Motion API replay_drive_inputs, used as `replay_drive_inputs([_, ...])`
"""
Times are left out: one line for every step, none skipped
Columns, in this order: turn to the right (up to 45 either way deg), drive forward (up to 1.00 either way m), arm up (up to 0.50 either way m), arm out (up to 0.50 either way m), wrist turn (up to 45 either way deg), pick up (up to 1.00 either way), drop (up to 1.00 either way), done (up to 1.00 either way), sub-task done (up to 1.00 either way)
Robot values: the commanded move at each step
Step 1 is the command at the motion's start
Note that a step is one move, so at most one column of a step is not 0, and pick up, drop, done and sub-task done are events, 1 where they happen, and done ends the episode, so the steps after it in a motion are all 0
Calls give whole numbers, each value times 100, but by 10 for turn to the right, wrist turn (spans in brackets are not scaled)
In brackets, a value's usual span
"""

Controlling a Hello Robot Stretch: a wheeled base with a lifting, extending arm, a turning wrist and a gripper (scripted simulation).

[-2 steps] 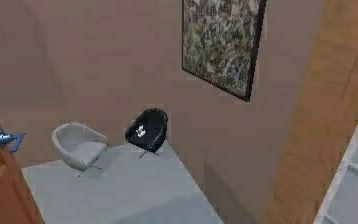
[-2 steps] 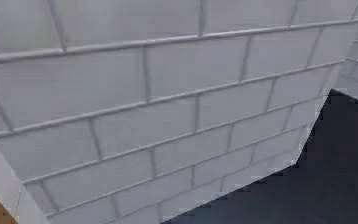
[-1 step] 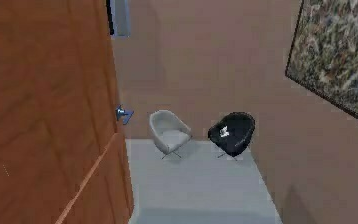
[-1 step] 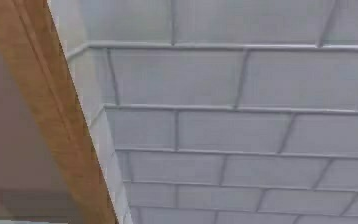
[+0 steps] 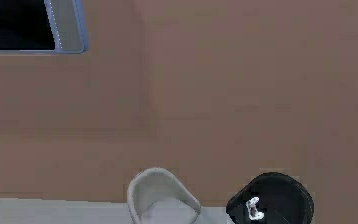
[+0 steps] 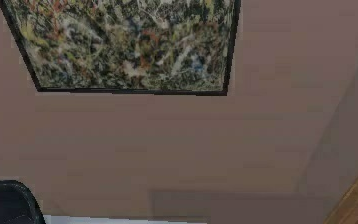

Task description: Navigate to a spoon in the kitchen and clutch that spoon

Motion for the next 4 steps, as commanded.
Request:
replay_drive_inputs([-60,0,0,0,0,0,0,0,0])
replay_drive_inputs([0,45,0,0,0,0,0,0,0])
replay_drive_inputs([-450,0,0,0,0,0,0,0,0])
replay_drive_inputs([-240,0,0,0,0,0,0,0,0])
